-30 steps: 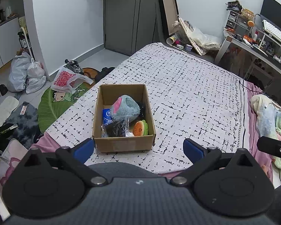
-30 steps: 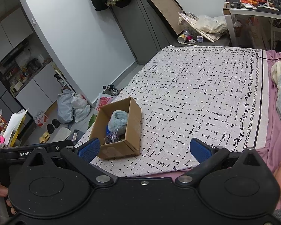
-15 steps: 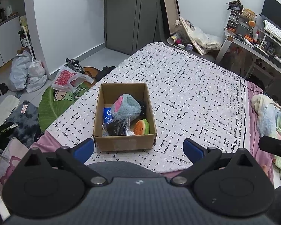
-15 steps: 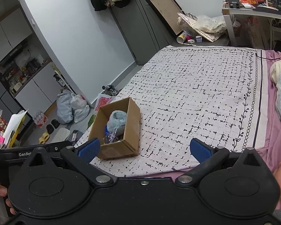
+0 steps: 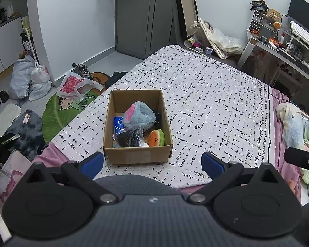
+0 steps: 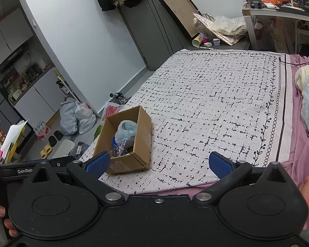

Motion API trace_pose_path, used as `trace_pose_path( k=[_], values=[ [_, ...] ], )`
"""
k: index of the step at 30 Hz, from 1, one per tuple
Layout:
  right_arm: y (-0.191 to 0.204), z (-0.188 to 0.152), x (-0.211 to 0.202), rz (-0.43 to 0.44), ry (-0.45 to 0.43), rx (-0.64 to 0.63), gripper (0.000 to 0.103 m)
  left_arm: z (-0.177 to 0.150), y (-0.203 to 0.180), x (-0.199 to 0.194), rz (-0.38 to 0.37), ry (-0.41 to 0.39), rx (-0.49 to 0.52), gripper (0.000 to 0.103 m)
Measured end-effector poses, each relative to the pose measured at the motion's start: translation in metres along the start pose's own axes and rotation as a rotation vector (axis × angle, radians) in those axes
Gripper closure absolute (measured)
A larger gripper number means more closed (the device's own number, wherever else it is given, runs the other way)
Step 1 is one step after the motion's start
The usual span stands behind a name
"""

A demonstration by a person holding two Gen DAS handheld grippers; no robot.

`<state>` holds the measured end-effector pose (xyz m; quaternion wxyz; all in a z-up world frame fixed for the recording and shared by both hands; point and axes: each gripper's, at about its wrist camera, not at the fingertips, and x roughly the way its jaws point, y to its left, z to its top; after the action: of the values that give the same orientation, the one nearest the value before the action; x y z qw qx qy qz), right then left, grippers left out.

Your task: Organize soft objects

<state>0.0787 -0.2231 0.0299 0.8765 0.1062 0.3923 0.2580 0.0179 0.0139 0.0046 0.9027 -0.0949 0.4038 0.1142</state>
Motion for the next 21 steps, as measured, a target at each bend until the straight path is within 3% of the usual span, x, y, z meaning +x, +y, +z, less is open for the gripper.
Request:
trace_pose_path(
  k=[21],
  values=[
    [0.0005, 0.0002, 0.0014, 0.003, 0.003, -0.001, 0.0, -0.0029, -0.0024, 0.0021, 0.002, -0.002, 0.012, 0.002]
  ],
)
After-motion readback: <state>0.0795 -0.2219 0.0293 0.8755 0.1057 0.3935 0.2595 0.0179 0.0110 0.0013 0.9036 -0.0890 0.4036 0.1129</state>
